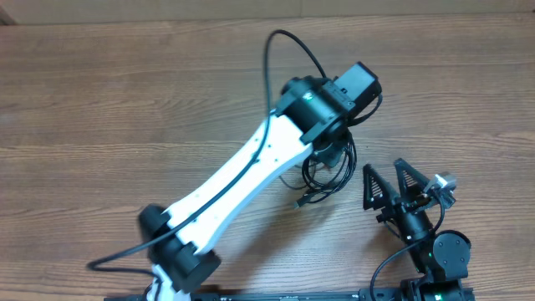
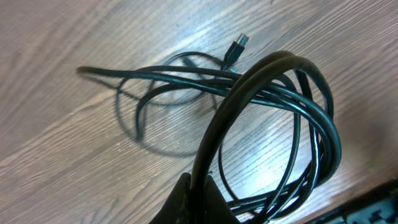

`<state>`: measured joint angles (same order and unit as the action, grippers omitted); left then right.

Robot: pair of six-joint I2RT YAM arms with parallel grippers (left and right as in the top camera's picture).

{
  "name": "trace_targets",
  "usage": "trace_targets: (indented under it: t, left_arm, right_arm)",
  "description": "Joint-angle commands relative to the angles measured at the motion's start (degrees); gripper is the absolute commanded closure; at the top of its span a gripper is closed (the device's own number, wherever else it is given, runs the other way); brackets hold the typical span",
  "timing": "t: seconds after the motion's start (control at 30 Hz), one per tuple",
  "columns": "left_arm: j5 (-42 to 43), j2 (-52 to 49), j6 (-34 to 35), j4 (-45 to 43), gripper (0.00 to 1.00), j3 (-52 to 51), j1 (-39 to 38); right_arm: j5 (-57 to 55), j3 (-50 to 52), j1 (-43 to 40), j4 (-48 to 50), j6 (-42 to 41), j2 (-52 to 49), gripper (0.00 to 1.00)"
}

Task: Untangle cables
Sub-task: 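Lift the left gripper up with the cable bundle hanging below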

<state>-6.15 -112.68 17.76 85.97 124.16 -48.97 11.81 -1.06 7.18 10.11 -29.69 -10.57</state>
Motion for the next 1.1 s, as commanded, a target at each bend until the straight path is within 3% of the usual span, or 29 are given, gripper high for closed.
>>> trace_targets:
  t: [0.0, 0.17, 0.3, 0.5, 0.73, 0.9, 1.07]
  left_arm:
    - [-2.45, 4.46, -1.05, 1.09, 0.96, 1.16, 0.20]
    - [-5.03, 8.37, -1.01, 3.45, 0.96, 1.16, 0.20]
    - [-7.96, 9.97, 0.52, 4.74, 0.96, 1.16, 0.20]
    - [-8.98, 10.71, 2.73, 5.18, 0.96, 1.16, 0.20]
    - [-4.92, 10.99, 2.78, 7.32, 0.96, 1.16, 0.17]
    - [-3.37, 11.39, 3.37, 8.26, 0.96, 1.16, 0.15]
    - [0.00, 11.56, 5.88, 3.37, 0.96, 1.16, 0.17]
  right_arm:
    - [9.66, 0.57, 0.09, 2.60, 0.31, 0.20, 0.00]
    - [16.81, 0.57, 0.09, 7.69, -6.38, 0.20, 0.00]
    - [20.09, 0.07, 0.09, 10.01, -12.11, 0.20, 0.09]
    - [22.69, -2.25, 0.11, 9.97, -19.61, 0.20, 0.10]
    - [22.82, -3.65, 0.11, 9.81, -29.81, 0.20, 0.11]
    - [22.99, -4.68, 0.11, 8.76, -31.41, 0.20, 0.13]
    - [22.71, -4.68, 0.09, 5.16, -29.57, 0.20, 0.14]
